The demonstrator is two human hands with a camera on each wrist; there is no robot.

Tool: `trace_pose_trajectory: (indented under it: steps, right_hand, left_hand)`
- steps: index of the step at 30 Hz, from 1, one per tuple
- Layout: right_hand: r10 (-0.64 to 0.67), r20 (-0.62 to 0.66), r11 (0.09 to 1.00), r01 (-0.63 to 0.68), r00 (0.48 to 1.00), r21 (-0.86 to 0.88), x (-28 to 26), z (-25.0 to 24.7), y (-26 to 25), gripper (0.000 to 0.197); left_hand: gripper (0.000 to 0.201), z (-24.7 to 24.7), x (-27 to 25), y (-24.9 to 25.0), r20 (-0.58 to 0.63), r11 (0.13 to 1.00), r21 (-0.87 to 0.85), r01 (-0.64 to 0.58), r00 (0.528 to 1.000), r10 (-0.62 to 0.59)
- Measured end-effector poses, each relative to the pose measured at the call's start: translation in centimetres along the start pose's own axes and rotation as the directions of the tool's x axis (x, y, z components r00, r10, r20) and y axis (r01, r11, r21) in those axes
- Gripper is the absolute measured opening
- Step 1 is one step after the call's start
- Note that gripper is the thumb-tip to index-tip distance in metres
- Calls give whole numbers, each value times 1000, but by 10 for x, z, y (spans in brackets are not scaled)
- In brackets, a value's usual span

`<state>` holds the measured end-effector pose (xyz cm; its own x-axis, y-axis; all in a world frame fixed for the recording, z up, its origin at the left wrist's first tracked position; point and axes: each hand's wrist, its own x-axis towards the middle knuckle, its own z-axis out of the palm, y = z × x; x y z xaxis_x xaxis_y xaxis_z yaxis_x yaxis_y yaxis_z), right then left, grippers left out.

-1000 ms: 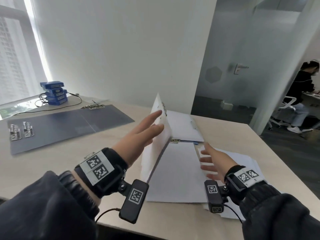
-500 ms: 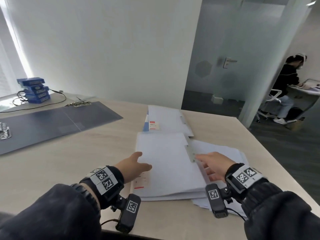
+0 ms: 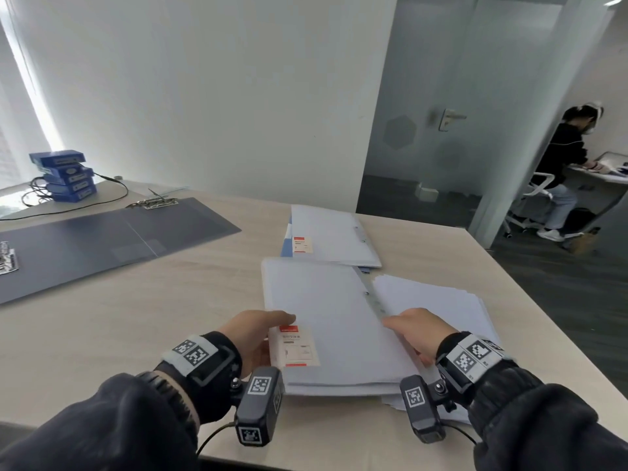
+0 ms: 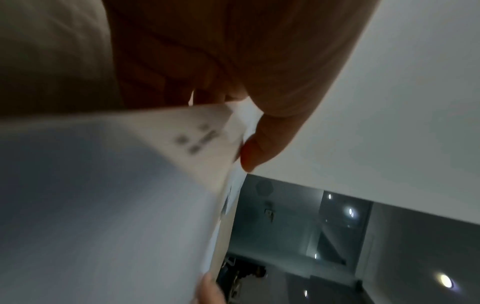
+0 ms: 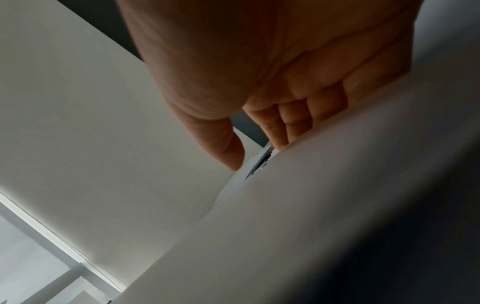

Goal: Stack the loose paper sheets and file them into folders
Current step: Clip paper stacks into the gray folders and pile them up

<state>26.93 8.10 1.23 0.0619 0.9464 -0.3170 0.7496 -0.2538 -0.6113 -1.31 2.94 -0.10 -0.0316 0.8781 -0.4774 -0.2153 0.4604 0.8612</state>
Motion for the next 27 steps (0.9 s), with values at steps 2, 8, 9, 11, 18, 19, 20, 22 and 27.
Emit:
trace_pose_trajectory:
  steps: [2, 8, 9, 11, 18, 19, 20, 22, 27]
  right_hand:
    - [-3, 1, 1000, 3, 1000, -17, 0, 1, -1, 31]
    - [43, 46, 989, -49, 998, 139, 2, 4, 2, 33]
    - [32, 36, 985, -37, 999, 166, 1, 5, 2, 32]
    - [-4, 45, 967, -7, 999, 253, 1, 6, -2, 28]
    - [-108, 136, 822, 12, 985, 569, 16, 10, -20, 15]
    - [-89, 137, 846, 2, 987, 533, 18, 8, -22, 11]
    - [-68, 136, 865, -10, 988, 502, 23, 6, -23, 8]
    - [-33, 130, 866, -36, 991, 499, 36, 3, -25, 6]
    - [67, 84, 758, -105, 994, 644, 80, -2, -34, 9]
  left_hand:
    - [32, 4, -3, -5, 109, 1000, -3, -8, 994, 8]
    - [49, -5, -4, -7, 136, 974, -66, -215, 965, 222]
    - [48, -9, -4, -5, 131, 967, -78, -241, 959, 249]
    - [46, -15, -4, 1, 127, 953, -97, -286, 947, 297]
    - [34, -16, 20, 17, 22, 914, -220, -342, 935, 355]
    - [33, -14, 28, 19, -4, 911, -226, -344, 936, 352]
    - [32, -13, 36, 22, -29, 910, -229, -347, 937, 349]
    - [29, -8, 53, 30, -68, 917, -204, -343, 939, 336]
    - [24, 3, 102, 54, -34, 943, -199, -266, 964, 265]
